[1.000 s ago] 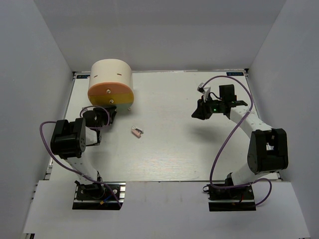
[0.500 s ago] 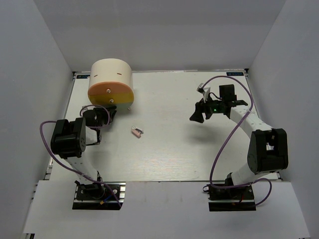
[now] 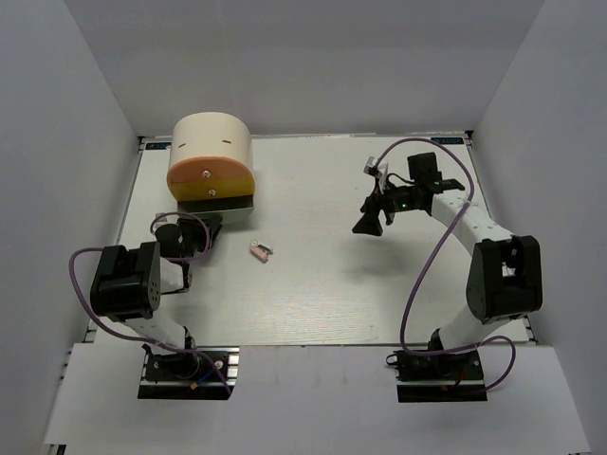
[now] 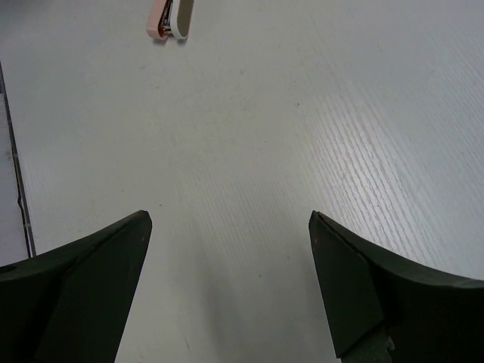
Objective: Sort the stationery into containers
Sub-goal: Open the drawer in the storage box.
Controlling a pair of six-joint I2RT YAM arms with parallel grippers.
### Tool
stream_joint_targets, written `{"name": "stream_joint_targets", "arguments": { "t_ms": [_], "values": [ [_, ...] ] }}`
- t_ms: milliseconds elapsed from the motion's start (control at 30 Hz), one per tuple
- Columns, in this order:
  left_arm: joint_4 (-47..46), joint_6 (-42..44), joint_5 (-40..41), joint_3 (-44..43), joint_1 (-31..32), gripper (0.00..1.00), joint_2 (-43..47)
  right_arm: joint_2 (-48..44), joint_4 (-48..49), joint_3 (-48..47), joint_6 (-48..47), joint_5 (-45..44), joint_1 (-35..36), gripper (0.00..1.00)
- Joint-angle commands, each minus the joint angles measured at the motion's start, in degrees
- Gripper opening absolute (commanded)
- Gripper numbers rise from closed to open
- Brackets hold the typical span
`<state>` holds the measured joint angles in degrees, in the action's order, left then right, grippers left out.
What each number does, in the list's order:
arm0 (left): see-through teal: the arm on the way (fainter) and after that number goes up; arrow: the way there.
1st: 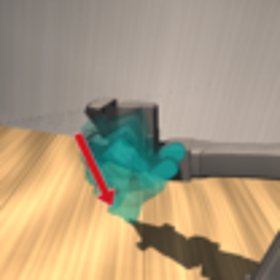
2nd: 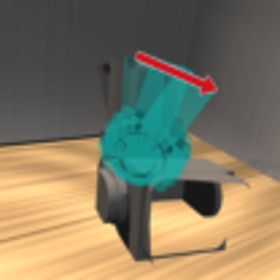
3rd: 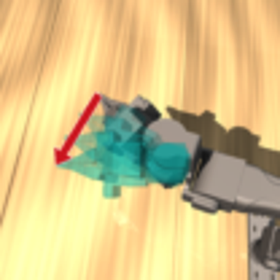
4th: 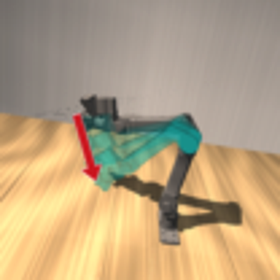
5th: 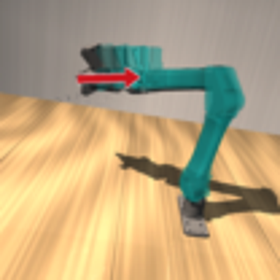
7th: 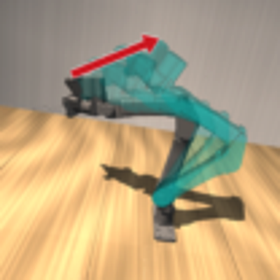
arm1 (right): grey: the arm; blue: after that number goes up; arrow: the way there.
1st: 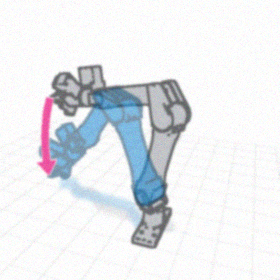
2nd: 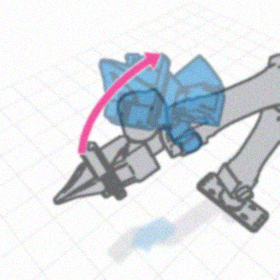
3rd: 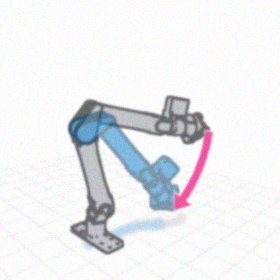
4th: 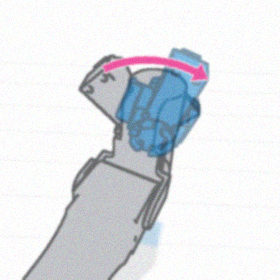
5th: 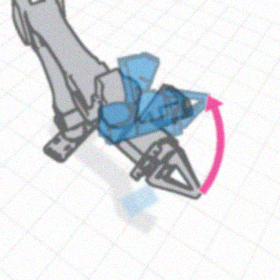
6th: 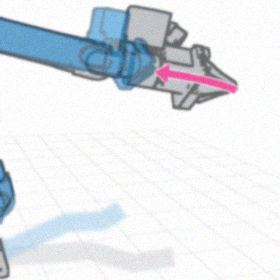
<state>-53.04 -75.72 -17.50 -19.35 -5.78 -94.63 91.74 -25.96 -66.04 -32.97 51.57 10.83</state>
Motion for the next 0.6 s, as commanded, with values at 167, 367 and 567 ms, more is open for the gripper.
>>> {"name": "stream_joint_targets", "arguments": {
  "t_ms": [167,367,567],
  "values": [
    [5.7,4.6,-2.0,3.3,0.6,0.31,5.0,3.3,-3.7,-8.0,-0.5,-2.1,8.2,0.90],
    [9.3,5.2,-2.5,3.3,0.1,0.75,7.9,5.5,0.4,-11.7,3.9,-12.1,16.8,0.90],
    [24.0,12.8,-2.0,0.1,0.7,0.80,18.9,9.7,8.7,-11.3,9.8,-18.5,24.8,0.90]
  ]
}}
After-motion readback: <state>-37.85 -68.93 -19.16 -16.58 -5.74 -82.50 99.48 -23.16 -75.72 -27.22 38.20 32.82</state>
